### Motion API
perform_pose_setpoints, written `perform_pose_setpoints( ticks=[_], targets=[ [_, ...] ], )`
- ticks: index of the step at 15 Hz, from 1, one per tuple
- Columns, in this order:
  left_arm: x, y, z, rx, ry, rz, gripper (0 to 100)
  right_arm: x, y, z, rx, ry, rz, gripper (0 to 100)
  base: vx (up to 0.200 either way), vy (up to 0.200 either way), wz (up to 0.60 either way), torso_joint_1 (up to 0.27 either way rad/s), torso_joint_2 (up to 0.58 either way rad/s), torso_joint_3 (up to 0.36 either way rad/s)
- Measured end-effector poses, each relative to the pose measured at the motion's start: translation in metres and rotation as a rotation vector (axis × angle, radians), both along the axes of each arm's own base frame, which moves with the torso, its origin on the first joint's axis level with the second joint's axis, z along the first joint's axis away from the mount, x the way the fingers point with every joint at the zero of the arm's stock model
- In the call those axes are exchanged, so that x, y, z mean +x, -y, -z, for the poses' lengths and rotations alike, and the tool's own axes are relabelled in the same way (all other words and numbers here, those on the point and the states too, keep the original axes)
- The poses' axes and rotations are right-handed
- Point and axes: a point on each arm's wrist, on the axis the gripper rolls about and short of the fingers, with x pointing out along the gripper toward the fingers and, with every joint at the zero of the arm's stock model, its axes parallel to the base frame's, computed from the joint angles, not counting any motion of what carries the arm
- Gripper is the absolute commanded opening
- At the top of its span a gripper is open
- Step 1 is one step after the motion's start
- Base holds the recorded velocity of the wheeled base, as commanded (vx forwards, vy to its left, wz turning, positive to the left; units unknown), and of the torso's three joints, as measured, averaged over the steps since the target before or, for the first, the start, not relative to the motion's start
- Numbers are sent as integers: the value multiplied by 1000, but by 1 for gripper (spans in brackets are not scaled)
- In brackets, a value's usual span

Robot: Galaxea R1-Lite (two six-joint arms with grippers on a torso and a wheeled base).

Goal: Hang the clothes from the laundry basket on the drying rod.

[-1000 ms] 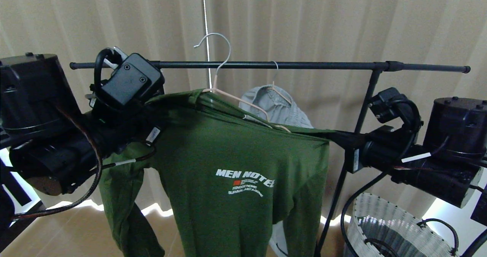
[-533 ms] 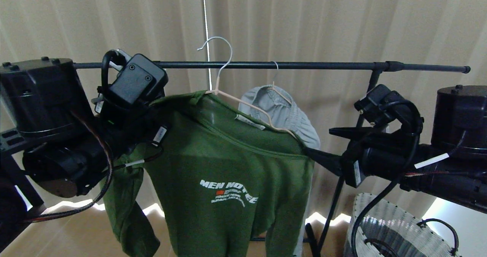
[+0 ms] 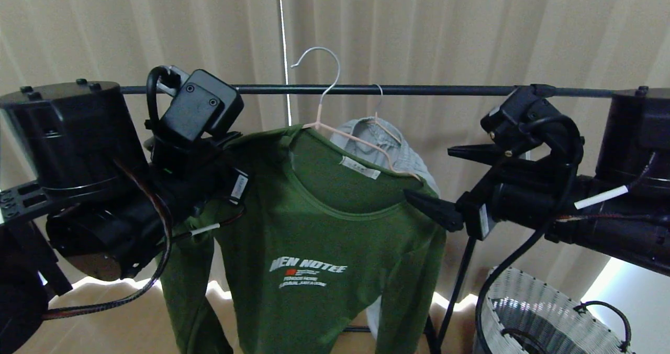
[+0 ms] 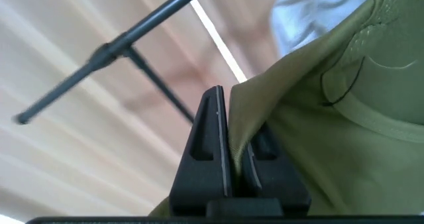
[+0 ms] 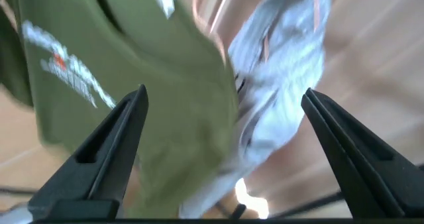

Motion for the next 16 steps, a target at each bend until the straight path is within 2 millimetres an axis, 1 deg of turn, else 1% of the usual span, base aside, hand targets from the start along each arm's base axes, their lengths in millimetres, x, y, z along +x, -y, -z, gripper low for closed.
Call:
perform_pose_setpoints(
  ticks=[2,6,12,13,16],
  targets=[
    [-4,5,0,-4,0,25,0,9,-10,-8,4,29,17,100,0,0,0,0,0,0],
    [-12,12,0,-4,-1,63,0,26,-23,-13,-26,72,42,100,0,0,0,0,0,0],
    [-23,14,1,-14,-2,100,0,36,-30,-7,-36,63,50,100,0,0,0,0,0,0],
    [-24,14,0,-17,-1,102,0,37,-31,-7,-36,64,49,0,0,0,0,0,0,0],
    [-26,13,0,-19,1,106,0,38,-32,-5,-39,60,47,0,0,0,0,0,0,0]
  ],
)
